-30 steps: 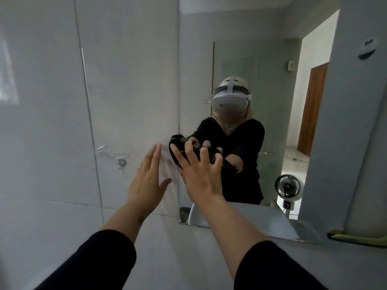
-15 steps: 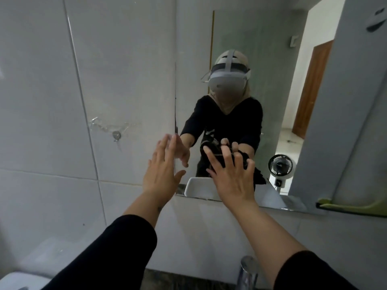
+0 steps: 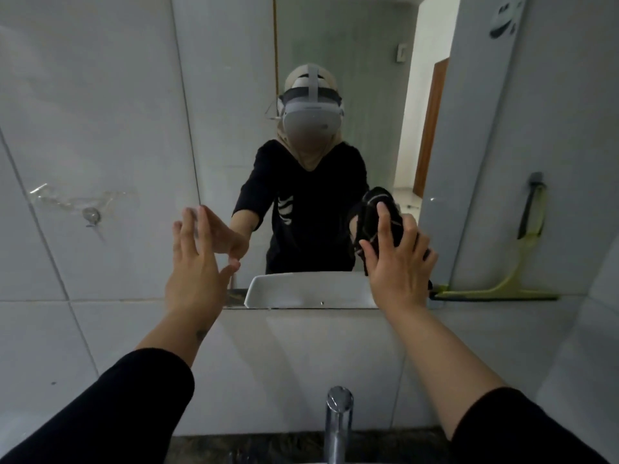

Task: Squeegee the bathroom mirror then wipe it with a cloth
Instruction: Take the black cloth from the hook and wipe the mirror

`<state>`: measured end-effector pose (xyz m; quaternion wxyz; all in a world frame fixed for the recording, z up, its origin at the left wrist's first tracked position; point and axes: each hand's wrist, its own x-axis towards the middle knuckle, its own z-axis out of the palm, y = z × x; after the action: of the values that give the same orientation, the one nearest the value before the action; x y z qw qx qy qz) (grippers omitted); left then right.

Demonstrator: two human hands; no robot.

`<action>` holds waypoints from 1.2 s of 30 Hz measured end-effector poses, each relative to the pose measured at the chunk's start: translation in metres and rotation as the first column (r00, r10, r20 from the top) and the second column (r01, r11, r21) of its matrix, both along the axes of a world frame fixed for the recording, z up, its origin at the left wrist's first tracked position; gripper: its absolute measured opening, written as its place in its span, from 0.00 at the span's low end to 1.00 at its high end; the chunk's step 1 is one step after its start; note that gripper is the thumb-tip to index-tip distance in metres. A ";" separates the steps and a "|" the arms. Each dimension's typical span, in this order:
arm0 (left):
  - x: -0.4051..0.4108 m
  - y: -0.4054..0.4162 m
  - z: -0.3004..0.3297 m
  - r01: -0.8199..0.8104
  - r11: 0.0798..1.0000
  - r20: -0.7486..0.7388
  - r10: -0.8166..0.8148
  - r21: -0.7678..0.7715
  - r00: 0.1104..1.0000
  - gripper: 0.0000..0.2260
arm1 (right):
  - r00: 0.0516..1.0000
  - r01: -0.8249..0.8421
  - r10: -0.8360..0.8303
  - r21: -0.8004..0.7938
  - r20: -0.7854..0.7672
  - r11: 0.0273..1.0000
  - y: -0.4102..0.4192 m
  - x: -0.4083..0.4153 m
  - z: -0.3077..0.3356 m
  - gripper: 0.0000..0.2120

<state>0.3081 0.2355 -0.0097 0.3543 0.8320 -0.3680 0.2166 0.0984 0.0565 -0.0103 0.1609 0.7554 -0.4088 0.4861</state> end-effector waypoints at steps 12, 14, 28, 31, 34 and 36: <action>-0.001 0.001 0.000 -0.019 1.000 0.010 0.019 -0.017 1.000 0.45 | 0.974 0.025 -0.069 0.197 0.216 0.980 -0.042 -0.057 -0.028 0.28; 0.000 0.001 -0.001 -0.017 1.000 0.008 0.017 -0.016 1.000 0.45 | 0.972 0.038 -0.085 0.210 0.219 0.977 -0.045 -0.061 -0.042 0.28; 0.005 -0.001 -0.005 -0.030 0.999 0.038 0.031 -0.028 0.999 0.46 | 0.997 0.038 -0.038 -0.003 -0.069 0.999 -0.017 -0.024 -0.126 0.30; 0.006 0.000 -0.006 -0.031 0.999 0.053 0.032 -0.020 0.998 0.45 | 0.991 0.026 -0.041 -0.117 -0.126 0.993 -0.009 -0.005 -0.128 0.33; 0.008 0.001 -0.008 -0.018 1.000 0.077 0.019 -0.020 0.997 0.46 | 0.979 0.010 -0.055 -0.226 -0.194 0.974 0.002 0.015 -0.126 0.32; 0.008 0.003 -0.008 -0.011 1.000 0.093 0.012 -0.021 0.996 0.46 | 0.971 -0.018 -0.040 -0.238 -0.235 0.971 0.012 0.030 -0.125 0.34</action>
<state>0.3157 0.2381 -0.0176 0.3439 0.8194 -0.3771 0.2609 0.1280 0.0682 -0.1353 0.3008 0.7811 -0.3297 0.4367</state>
